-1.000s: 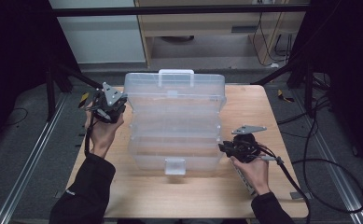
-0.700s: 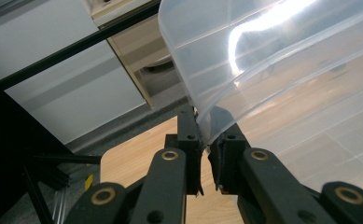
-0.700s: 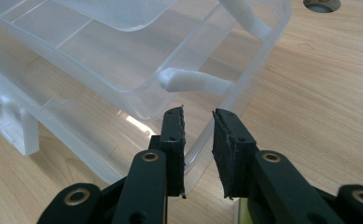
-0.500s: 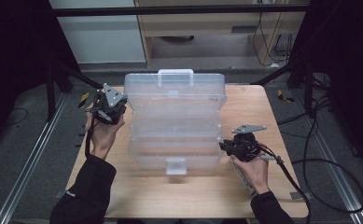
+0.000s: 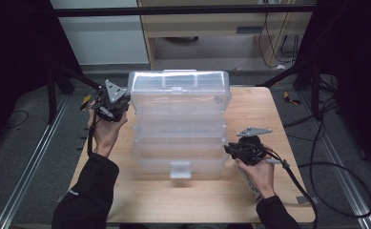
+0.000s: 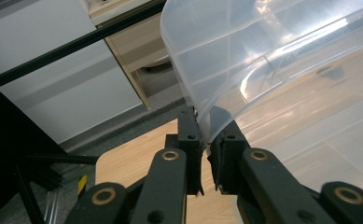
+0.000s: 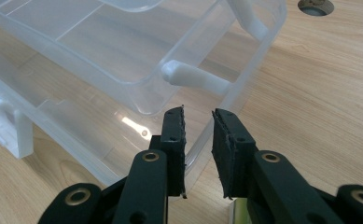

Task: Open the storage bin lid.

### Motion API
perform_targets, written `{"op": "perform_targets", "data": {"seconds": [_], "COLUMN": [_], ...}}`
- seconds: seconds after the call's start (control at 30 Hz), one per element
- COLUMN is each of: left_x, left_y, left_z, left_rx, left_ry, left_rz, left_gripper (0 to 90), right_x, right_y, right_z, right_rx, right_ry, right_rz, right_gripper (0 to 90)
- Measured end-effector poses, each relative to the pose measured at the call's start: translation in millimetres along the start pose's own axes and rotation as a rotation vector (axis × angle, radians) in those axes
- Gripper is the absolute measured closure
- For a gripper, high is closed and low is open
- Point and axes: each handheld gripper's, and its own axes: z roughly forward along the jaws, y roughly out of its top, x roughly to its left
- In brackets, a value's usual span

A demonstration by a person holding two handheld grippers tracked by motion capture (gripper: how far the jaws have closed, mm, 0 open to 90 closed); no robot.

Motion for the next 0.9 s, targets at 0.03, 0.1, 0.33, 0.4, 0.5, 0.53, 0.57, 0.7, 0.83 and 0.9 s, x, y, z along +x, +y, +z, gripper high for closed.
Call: {"op": "perform_targets", "data": {"seconds": [0.03, 0.1, 0.33, 0.4, 0.5, 0.53, 0.57, 0.7, 0.83, 0.9], "left_x": [0.3, 0.7, 2.5, 2.9, 3.1, 3.0, 3.1, 3.4, 3.6, 3.9], "left_y": [0.0, 0.0, 0.6, 1.1, 2.5, 2.9, 3.2, 3.6, 4.7, 5.2], "left_z": [0.3, 0.9, 3.1, 3.9, 5.4, 6.0, 6.4, 8.0, 9.3, 10.0], "left_rx": [-0.002, -0.006, -0.016, -0.017, -0.018, -0.019, -0.020, -0.024, -0.024, -0.024], "left_ry": [-0.001, -0.002, -0.008, -0.007, -0.005, -0.004, -0.003, 0.000, 0.001, 0.002], "left_rz": [-0.002, -0.005, -0.017, -0.021, -0.022, -0.023, -0.023, -0.026, -0.027, -0.028], "left_gripper": [83.0, 83.0, 83.1, 83.1, 83.0, 83.0, 82.9, 82.8, 82.7, 82.6], "right_x": [-0.1, -0.1, 0.1, 0.1, 0.1, 0.2, 0.3, 0.2, 0.3, 0.3], "right_y": [0.0, 0.0, -0.4, -0.4, -0.4, -0.4, -0.3, -0.3, -0.3, -0.2], "right_z": [0.0, 0.1, 0.8, 0.8, 0.8, 0.8, 0.8, 0.8, 0.8, 0.8], "right_rx": [-0.001, -0.001, -0.003, -0.003, -0.003, -0.003, -0.004, -0.004, -0.004, -0.003], "right_ry": [0.001, 0.001, -0.003, -0.003, -0.003, -0.002, -0.002, -0.002, -0.003, -0.003], "right_rz": [0.000, -0.001, -0.005, -0.006, -0.006, -0.006, -0.006, -0.007, -0.008, -0.008], "right_gripper": [74.4, 74.3, 73.6, 73.5, 73.5, 73.5, 73.5, 73.5, 73.5, 73.5]}}
